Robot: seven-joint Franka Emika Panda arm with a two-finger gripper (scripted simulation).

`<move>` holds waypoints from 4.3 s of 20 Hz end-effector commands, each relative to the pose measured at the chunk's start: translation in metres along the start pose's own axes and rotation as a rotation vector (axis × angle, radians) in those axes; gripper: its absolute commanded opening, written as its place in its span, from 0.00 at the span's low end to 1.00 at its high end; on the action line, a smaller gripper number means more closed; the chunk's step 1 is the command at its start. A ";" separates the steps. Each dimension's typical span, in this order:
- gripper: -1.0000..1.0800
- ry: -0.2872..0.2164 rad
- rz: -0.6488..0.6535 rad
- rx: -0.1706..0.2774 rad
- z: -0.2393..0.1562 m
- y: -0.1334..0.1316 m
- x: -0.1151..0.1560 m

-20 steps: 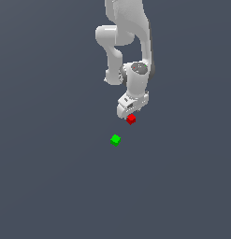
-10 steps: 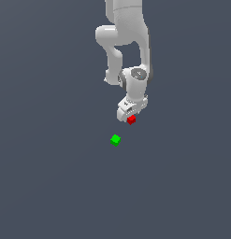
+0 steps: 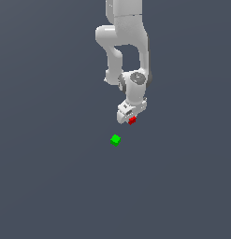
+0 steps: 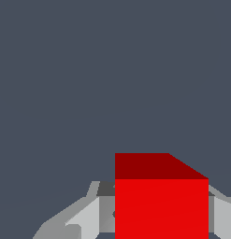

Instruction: Stack the red cube on top of the green cube.

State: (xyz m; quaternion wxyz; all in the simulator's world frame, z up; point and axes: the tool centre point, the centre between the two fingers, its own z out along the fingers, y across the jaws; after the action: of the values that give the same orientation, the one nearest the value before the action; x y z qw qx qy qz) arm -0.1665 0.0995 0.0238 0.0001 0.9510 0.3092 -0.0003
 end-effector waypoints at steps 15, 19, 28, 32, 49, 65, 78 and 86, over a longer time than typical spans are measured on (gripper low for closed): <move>0.00 0.001 0.001 -0.001 -0.008 0.000 0.000; 0.00 0.000 0.000 -0.001 -0.023 0.000 -0.001; 0.00 0.000 0.000 0.000 -0.072 0.000 -0.001; 0.00 0.000 0.000 0.000 -0.086 0.000 0.000; 0.00 0.000 0.000 -0.001 -0.082 0.032 0.011; 0.00 0.000 0.000 -0.002 -0.051 0.140 0.051; 0.96 0.000 0.000 -0.001 -0.045 0.165 0.062; 0.96 0.000 0.000 -0.001 -0.045 0.165 0.062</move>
State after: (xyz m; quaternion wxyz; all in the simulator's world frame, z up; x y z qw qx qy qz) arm -0.0188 0.0023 0.0686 0.0003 0.9511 0.3090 -0.0001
